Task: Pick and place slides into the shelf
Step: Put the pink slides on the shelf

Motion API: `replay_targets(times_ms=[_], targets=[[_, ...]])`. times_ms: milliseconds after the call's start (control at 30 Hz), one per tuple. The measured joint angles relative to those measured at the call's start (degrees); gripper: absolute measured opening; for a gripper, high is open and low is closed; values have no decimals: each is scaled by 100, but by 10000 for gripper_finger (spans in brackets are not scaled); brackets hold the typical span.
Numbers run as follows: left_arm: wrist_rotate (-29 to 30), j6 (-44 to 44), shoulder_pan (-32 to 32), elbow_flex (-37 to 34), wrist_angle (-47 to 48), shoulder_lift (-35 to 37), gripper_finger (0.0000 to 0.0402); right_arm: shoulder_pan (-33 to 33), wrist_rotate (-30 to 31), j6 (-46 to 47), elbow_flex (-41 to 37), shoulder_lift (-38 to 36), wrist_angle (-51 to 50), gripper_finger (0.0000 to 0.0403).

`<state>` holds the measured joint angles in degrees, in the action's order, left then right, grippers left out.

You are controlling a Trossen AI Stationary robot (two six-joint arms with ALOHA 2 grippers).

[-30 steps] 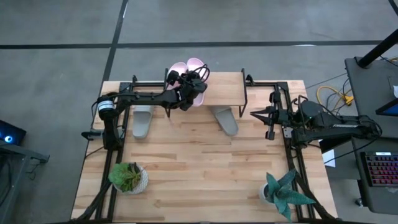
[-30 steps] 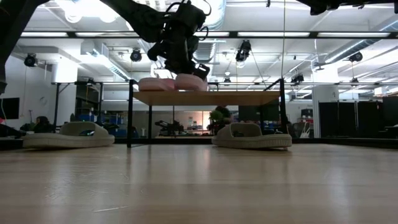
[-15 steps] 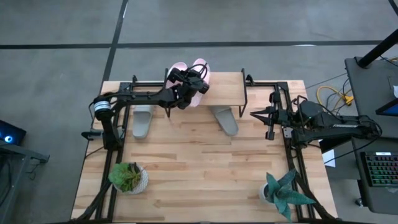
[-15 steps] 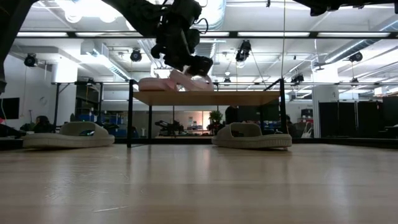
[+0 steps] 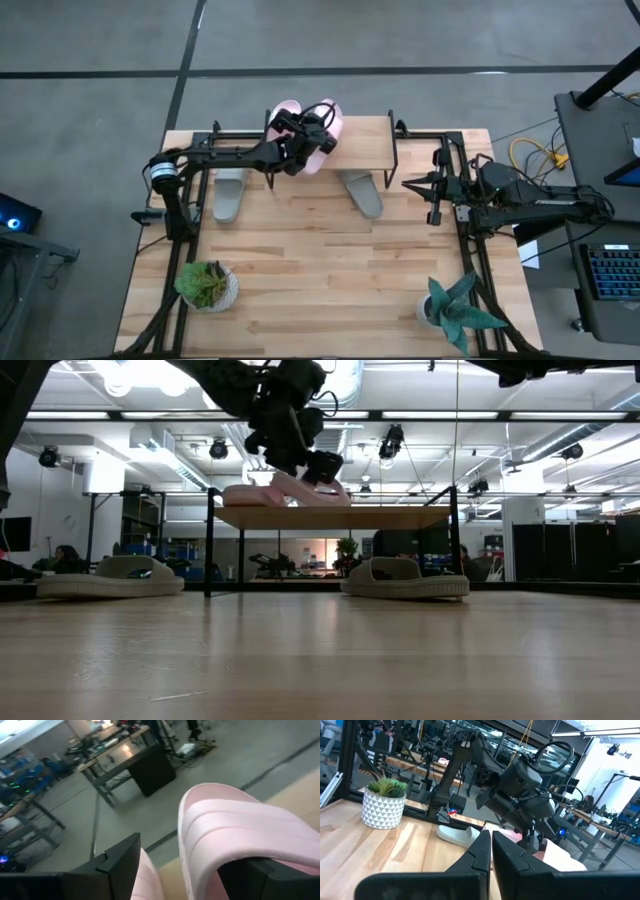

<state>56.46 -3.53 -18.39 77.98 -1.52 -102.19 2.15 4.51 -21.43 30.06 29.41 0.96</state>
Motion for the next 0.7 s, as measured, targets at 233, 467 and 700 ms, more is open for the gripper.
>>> replay_targets(times_ms=[233, 467, 700], targets=[[-562, 28, -39, 158, 369, 0, 226, 0, 2, 0, 0, 0, -69, 8], [-1073, 261, -37, 457, 1536, 33, 226, 0, 0, 2, 0, 0, -73, 8], [-1109, -804, -11, 467, 1863, 110, 226, 0, 2, 11, 0, 0, -80, 8]])
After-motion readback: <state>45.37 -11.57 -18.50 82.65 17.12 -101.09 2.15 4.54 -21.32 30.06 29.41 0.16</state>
